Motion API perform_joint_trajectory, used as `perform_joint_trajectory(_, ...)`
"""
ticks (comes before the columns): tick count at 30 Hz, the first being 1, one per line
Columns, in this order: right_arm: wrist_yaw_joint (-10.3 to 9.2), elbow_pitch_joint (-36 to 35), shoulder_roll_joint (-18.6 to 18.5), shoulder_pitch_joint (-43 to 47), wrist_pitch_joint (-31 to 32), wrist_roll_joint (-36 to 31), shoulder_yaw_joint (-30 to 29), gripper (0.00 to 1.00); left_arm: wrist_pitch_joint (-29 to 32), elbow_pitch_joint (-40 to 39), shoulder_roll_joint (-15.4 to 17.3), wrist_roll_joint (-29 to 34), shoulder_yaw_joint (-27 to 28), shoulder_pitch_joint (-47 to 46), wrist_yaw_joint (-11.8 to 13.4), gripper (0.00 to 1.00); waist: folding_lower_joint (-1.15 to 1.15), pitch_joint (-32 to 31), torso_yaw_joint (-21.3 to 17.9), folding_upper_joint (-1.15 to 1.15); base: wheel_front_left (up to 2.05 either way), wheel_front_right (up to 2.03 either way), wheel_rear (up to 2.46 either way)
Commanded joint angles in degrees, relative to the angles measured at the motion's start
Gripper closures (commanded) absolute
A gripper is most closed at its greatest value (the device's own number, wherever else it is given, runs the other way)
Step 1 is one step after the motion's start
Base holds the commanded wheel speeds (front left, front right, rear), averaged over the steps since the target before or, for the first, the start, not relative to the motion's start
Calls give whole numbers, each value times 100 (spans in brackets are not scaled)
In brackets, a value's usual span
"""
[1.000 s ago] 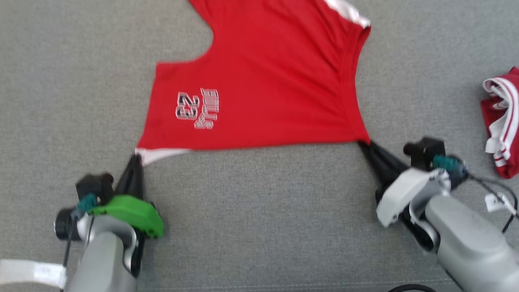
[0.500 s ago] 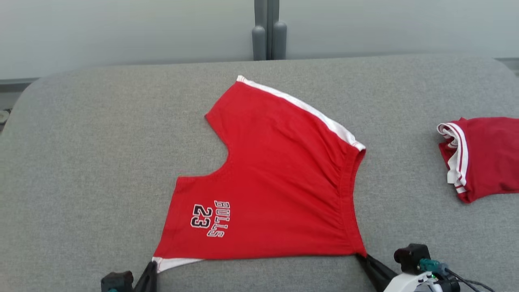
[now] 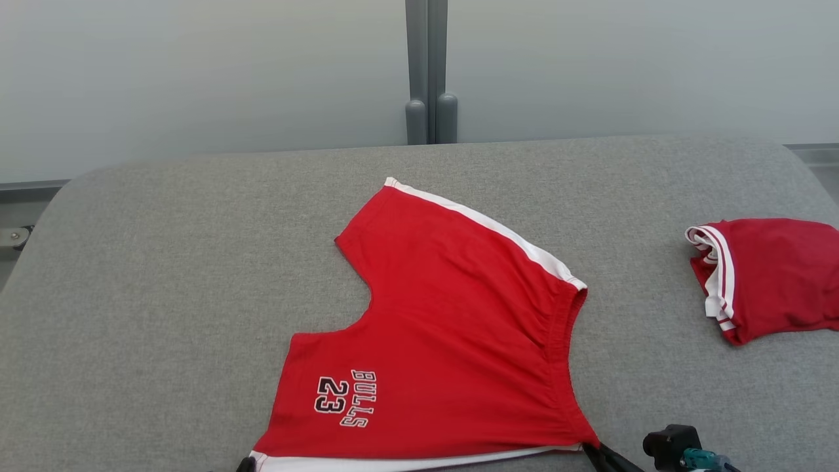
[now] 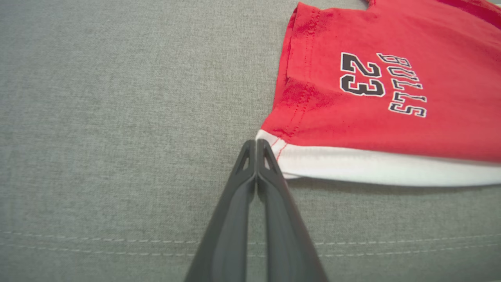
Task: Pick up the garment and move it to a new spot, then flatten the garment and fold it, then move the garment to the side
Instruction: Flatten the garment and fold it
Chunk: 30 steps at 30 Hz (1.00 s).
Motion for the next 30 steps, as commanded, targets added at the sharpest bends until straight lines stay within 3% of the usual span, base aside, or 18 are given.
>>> perform_joint_trajectory(1,-17,-10,-35,-29,2,-58,-60,100,7,-32,57,17,10,-14,18,100,1,24,2,0,0,0,0)
perform_joint_trajectory(8,-16,-250,44,-225,2,-106,-539,100,6,-421,114,-60,-220,-409,15,100,1,197,-40,0,0,0,0)
perform_joint_trajectory(14,-17,-326,174,-617,2,-151,-1121,100,6,-477,329,-39,-437,-1478,15,100,1,703,-167,0,0,0,0)
perform_joint_trajectory(24,-18,-483,714,-1545,1,-505,-2000,100,16,349,671,289,-858,-3946,16,100,1,1949,-744,0,0,0,0)
perform_joint_trajectory(30,-16,-567,1149,-1919,2,-653,-2157,100,240,1011,855,623,-1183,-5170,60,100,1,2550,-1128,0,0,0,0)
